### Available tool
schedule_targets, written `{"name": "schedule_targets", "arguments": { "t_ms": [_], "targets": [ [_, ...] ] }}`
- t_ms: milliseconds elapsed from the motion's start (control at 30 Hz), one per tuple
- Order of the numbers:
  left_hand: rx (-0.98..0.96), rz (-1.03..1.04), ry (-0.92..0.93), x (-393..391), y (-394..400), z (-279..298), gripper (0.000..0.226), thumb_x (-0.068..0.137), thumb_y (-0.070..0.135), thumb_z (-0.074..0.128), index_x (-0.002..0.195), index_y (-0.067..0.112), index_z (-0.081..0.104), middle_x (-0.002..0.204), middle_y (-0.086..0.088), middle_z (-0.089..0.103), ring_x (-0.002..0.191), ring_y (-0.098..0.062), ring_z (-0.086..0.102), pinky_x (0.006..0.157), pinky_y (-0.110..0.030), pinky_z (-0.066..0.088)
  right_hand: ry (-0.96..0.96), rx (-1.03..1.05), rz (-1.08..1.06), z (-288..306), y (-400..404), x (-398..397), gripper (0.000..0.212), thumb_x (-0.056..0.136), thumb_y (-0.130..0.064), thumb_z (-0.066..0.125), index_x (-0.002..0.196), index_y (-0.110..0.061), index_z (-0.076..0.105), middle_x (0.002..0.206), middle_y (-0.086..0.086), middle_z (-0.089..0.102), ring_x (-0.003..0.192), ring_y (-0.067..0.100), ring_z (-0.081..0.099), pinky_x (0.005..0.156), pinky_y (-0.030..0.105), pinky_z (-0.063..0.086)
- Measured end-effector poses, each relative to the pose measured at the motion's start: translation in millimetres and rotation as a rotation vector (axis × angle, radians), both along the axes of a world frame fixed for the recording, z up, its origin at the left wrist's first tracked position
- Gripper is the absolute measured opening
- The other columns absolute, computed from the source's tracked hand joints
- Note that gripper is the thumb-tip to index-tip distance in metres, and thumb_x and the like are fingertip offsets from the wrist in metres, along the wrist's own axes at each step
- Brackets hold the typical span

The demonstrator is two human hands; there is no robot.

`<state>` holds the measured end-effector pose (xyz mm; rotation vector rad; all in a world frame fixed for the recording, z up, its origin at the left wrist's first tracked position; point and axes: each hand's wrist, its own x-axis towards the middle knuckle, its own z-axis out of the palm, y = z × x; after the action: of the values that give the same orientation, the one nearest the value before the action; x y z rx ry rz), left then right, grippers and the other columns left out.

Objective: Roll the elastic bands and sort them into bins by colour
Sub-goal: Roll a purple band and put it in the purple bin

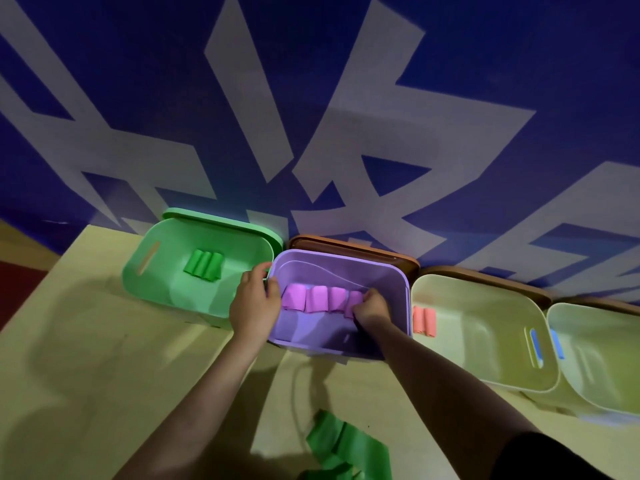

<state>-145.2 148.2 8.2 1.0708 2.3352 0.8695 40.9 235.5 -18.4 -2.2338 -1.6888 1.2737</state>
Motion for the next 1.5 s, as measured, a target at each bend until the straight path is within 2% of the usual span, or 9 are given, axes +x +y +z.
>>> {"name": "schedule_targets", "arguments": {
  "t_ms": [133,533,733,900,1067,1133,1267,1400,1500],
  "targets": [
    [-0.007,0.008,0.019,1,0,0,0.035,0.097,0.023,0.045,0.131,0.017,0.051,0.126,-0.01,0.054,0.108,-0.034,0.055,0.08,-0.04,0.043,-0.054,0.03,0.062,1,-1,-3,0.031,0.091,-0.009,0.055,0.122,-0.003,0.055,0.121,0.015,0.059,0.113,0.029,0.056,0.076,0.022,0.037],
    [-0.012,0.008,0.002,2,-1,2,0.036,0.096,0.021,0.046,0.131,0.017,0.05,0.126,-0.011,0.055,0.108,-0.034,0.055,0.079,-0.04,0.042,-0.043,-0.032,0.09,10,-2,2,0.029,0.091,-0.014,0.058,0.115,0.001,0.063,0.118,0.018,0.064,0.11,0.03,0.059,0.081,0.027,0.045],
    [-0.009,0.003,-0.007,1,0,3,0.037,0.096,0.021,0.046,0.132,0.016,0.05,0.127,-0.011,0.055,0.107,-0.033,0.056,0.078,-0.038,0.041,-0.032,-0.065,0.092,16,-2,3,0.03,0.092,-0.015,0.054,0.116,0.001,0.063,0.119,0.017,0.064,0.112,0.03,0.059,0.072,0.023,0.039],
    [-0.013,-0.016,-0.027,-1,0,3,0.037,0.096,0.022,0.045,0.132,0.016,0.049,0.128,-0.01,0.053,0.108,-0.032,0.056,0.079,-0.037,0.041,-0.057,0.008,0.182,34,-4,1,0.033,0.102,-0.011,0.035,0.122,0.002,0.058,0.127,0.017,0.059,0.119,0.03,0.055,0.097,0.031,0.042],
    [0.006,-0.057,-0.075,-4,0,5,0.039,0.096,0.018,0.045,0.134,0.011,0.048,0.128,-0.016,0.052,0.111,-0.033,0.054,0.086,-0.038,0.042,-0.008,0.026,0.251,51,8,10,0.037,0.103,-0.01,0.03,0.124,0.005,0.057,0.131,0.02,0.056,0.122,0.033,0.051,0.1,0.032,0.036],
    [0.02,-0.075,-0.071,-4,0,7,0.039,0.096,0.016,0.045,0.134,0.009,0.049,0.127,-0.019,0.051,0.112,-0.034,0.053,0.089,-0.037,0.041,0.066,0.045,0.212,56,10,15,0.034,0.101,-0.009,0.034,0.115,0.007,0.061,0.124,0.024,0.059,0.116,0.035,0.054,0.095,0.035,0.038],
    [0.033,-0.12,0.021,2,-6,16,0.04,0.094,0.014,0.047,0.133,0.007,0.052,0.126,-0.022,0.051,0.118,-0.037,0.045,0.097,-0.042,0.038,0.191,0.238,0.195,63,12,28,0.03,0.091,-0.005,0.044,0.065,-0.014,0.055,0.079,0.014,0.059,0.075,0.026,0.052,0.067,0.028,0.037],
    [0.083,-0.15,0.129,15,-15,30,0.037,0.092,0.011,0.052,0.129,0.006,0.055,0.126,-0.023,0.048,0.123,-0.038,0.035,0.101,-0.044,0.033,0.441,0.247,0.037,84,0,42,0.023,0.095,0.0,0.04,0.106,-0.005,0.059,0.073,0.009,0.058,0.064,0.021,0.054,0.062,0.028,0.049],
    [0.144,-0.191,0.146,27,-24,41,0.036,0.09,0.009,0.054,0.125,0.006,0.058,0.123,-0.021,0.05,0.122,-0.037,0.037,0.101,-0.042,0.034,0.54,0.296,-0.053,93,-12,54,0.022,0.097,-0.002,0.041,0.114,-0.006,0.056,0.079,0.008,0.061,0.067,0.018,0.058,0.064,0.021,0.051]
  ]
}}
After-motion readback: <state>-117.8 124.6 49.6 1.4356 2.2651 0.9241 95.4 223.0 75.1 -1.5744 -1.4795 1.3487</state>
